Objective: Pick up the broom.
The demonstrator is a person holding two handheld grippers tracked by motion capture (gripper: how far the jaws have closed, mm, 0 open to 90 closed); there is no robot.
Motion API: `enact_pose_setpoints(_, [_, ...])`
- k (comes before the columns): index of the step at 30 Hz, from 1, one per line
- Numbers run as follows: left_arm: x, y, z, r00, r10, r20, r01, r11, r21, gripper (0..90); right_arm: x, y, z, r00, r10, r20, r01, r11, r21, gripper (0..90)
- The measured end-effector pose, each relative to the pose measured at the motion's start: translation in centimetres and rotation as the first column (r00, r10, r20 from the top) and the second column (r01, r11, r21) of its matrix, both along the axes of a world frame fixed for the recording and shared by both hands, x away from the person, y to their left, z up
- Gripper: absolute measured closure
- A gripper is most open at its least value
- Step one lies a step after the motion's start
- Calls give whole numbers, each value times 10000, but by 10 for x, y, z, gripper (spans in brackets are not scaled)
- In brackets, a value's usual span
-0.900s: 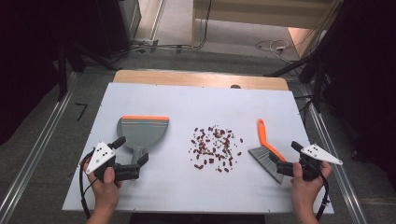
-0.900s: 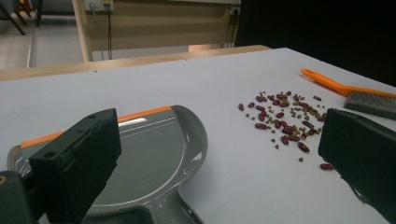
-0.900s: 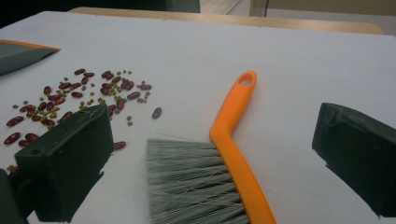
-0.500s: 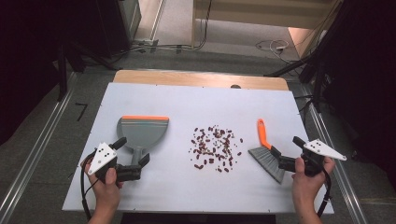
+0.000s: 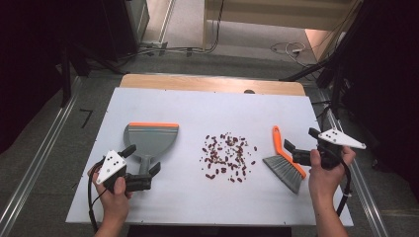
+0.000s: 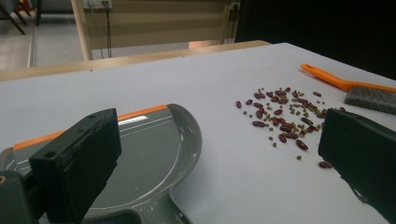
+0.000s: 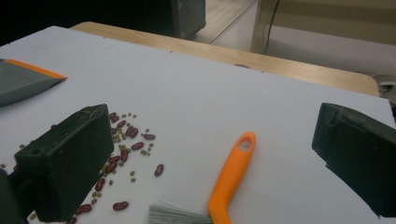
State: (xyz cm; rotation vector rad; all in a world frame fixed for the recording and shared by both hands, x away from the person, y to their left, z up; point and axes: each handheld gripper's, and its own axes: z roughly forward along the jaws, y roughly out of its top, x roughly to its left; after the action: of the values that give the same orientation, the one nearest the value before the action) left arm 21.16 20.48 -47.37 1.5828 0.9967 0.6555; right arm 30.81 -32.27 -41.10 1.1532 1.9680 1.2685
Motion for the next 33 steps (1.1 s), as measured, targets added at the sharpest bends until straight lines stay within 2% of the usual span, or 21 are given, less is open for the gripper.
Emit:
enact_pose_setpoints(1, [0,0,0,10000,14,-18,-14,10000,24,0,7,3,4,9997,68,-228,-67,10000,37,0])
enact_pose_setpoints(4, [1,1,0,10000,78,-38,-77,9999,86,0,14,6,7,9993,115,-367,-114,9999,23,0])
enact_pose_setpoints(10, [1,1,0,10000,75,-31,-75,10000,19,0,35,16,8,9968,92,-798,-125,9991,-416,0])
enact_pose_setpoints(11, [1,1,0,10000,63,-19,-63,10000,26,0,42,17,7,9945,86,-1048,-150,9981,-596,0])
enact_pose_setpoints(12, [1,1,0,10000,67,-27,-67,10000,40,0,42,17,7,9945,86,-1048,-150,9981,-596,0])
enact_pose_setpoints(13, [1,1,0,10000,61,-33,-61,10000,57,0,49,17,5,9913,52,-1319,-145,9975,-698,0])
enact_pose_setpoints(15, [1,0,0,10000,19,-27,-19,10000,52,0,51,16,4,9887,95,-1495,-202,9973,-702,0])
enact_pose_setpoints(16, [1,0,0,10000,5,-29,-5,10000,18,0,58,14,-2,9833,146,-1813,-273,9973,-681,0])
enact_pose_setpoints(17, [1,0,0,10000,-25,-13,25,10000,34,0,58,14,-2,9833,146,-1813,-273,9973,-681,0])
enact_pose_setpoints(18, [1,0,0,10000,-88,-32,88,10000,1,0,65,14,-7,9725,119,-2324,-312,9963,-796,0])
enact_pose_setpoints(19, [1,0,0,10000,-88,-32,88,10000,1,0,65,14,-7,9725,119,-2324,-312,9963,-796,0])
enact_pose_setpoints(20, [0,0,0,9999,-142,-49,142,9999,26,0,70,13,-12,9609,103,-2767,-311,9970,-710,0])
enact_pose_setpoints(23, [0,0,0,9999,-130,-77,130,9999,-42,0,76,12,-19,9352,372,-3520,-511,9982,-303,42])
enact_pose_setpoints(25, [1,0,-1,9999,-125,-104,124,9999,-55,0,79,15,-24,9195,445,-3905,-655,9970,-405,59])
enact_pose_setpoints(26, [1,0,-1,9999,-125,-104,124,9999,-55,0,79,15,-24,9195,445,-3905,-655,9970,-405,59])
enact_pose_setpoints(27, [1,0,-1,9999,-125,-110,125,9999,-42,0,80,20,-28,9150,70,-4033,-464,9950,-880,126])
enact_pose_setpoints(28, [1,0,0,9998,-137,-107,137,9999,-46,0,80,22,-30,9094,-96,-4157,-372,9938,-1044,132])
enact_pose_setpoints(29, [1,-1,0,9999,-130,-87,129,9999,-24,0,81,24,-32,9045,-191,-4260,-309,9934,-1103,163])
enact_pose_setpoints(31, [0,-1,0,9999,-124,-83,124,9999,4,0,82,26,-35,9025,-574,-4268,58,9926,-1212,259])
enact_pose_setpoints(32, [0,0,0,9999,-116,-87,116,9999,13,0,82,27,-36,8975,-823,-4333,302,9916,-1257,265])
enact_pose_setpoints(33, [0,0,0,9999,-96,-88,96,9999,-34,0,82,29,-38,8964,-1029,-4311,482,9895,-1361,287])
